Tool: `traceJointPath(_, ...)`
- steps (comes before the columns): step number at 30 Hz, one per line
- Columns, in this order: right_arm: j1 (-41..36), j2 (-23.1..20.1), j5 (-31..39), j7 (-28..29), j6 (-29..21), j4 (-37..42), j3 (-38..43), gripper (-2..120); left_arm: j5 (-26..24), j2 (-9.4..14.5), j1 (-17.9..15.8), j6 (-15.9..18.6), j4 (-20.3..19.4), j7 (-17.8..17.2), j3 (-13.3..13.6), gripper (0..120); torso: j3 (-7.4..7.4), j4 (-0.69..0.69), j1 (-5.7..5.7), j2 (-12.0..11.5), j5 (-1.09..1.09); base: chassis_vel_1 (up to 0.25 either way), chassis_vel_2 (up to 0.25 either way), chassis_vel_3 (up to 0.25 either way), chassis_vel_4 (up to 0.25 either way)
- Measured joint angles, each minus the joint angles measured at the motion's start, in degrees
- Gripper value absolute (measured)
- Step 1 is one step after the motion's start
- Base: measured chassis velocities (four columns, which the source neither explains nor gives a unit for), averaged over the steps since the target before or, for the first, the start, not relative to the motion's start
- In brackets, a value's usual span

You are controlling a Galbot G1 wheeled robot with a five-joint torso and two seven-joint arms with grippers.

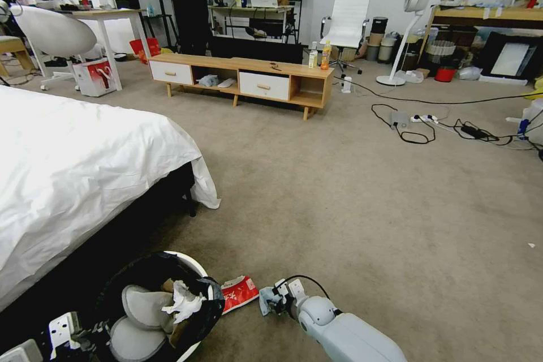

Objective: Pick up the trash bin and place the garbage on the floor into it.

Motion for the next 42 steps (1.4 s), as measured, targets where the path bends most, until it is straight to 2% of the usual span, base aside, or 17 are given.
traceJointPath(2, -0.1, 0.0, 0.0, -0.1, 0.1, 0.1, -0.1, 27, 0.0, 0.0, 0.0, 0.0, 0.0, 0.0, 0.0, 1, 0.0, 0.0, 0.0, 0.0, 0.0, 0.0, 0.0, 0.0, 0.0)
traceJointPath(3, -0.1, 0.0, 0.0, -0.1, 0.1, 0.1, -0.1, 27, 0.0, 0.0, 0.0, 0.0, 0.0, 0.0, 0.0, 1, 0.0, 0.0, 0.0, 0.0, 0.0, 0.0, 0.0, 0.0, 0.0)
traceJointPath(5, -0.2, -0.2, 0.2, -0.3, 0.2, 0.8, -0.2, 15, 0.0, 0.0, 0.0, 0.0, 0.0, 0.0, 0.0, 1, 0.0, 0.0, 0.0, 0.0, 0.0, 0.0, 0.0, 0.0, 0.0)
traceJointPath(6, -0.2, -0.2, 0.2, -0.3, 0.2, 0.8, -0.2, 15, 0.0, 0.0, 0.0, 0.0, 0.0, 0.0, 0.0, 1, 0.0, 0.0, 0.0, 0.0, 0.0, 0.0, 0.0, 0.0, 0.0)
traceJointPath(8, -0.4, -0.6, 0.4, -0.3, 0.2, 1.9, -0.5, 4, 0.1, -0.1, -0.1, 0.0, 0.0, 0.0, 0.0, 1, 0.0, 0.0, 0.0, 0.0, 0.0, 0.0, 0.0, 0.0, 0.0)
traceJointPath(10, -0.5, -0.9, 0.7, -0.3, 0.2, 2.8, -0.6, 1, 0.1, -0.1, -0.1, 0.0, 0.0, 0.0, 0.1, 1, 0.0, 0.0, 0.0, 0.0, 0.0, 0.0, 0.0, 0.0, 0.0)
traceJointPath(27, -1.4, -5.7, 5.0, 2.6, -1.4, 13.9, -1.0, 0, 0.4, -0.1, 0.2, 0.0, -0.5, -0.1, 0.4, 1, 0.0, 0.01, 0.0, 0.0, 0.01, 0.0, 0.0, 0.0, 0.0)
traceJointPath(33, -1.8, -11.8, 6.5, 4.6, -1.7, 21.7, 0.3, 0, 0.2, 0.2, 0.2, 0.0, -0.7, -0.1, 0.4, 1, 0.0, -0.01, 0.0, 0.0, 0.01, 0.0, 0.0, 0.0, 0.0)
traceJointPath(34, -1.8, -11.8, 6.5, 4.6, -1.7, 21.7, 0.3, 0, 0.2, 0.2, 0.2, 0.0, -0.7, -0.1, 0.4, 1, 0.0, -0.01, 0.0, 0.0, 0.01, 0.0, 0.0, 0.0, 0.0)
traceJointPath(36, -1.9, -15.0, 6.8, 5.5, -1.7, 24.8, 0.9, 0, 0.1, 0.4, 0.0, 0.0, -0.7, -0.1, 0.6, 1, 0.0, -0.02, 0.0, 0.0, 0.01, 0.0, 0.0, 0.0, 0.0)
traceJointPath(42, -2.0, -18.7, 7.7, 6.8, -1.7, 29.8, 1.9, 0, 0.0, 0.5, -0.1, 0.0, -0.6, -0.1, 0.7, 1, 0.0, 0.0, 0.0, 0.0, 0.01, 0.0, 0.0, 0.0, 0.0)
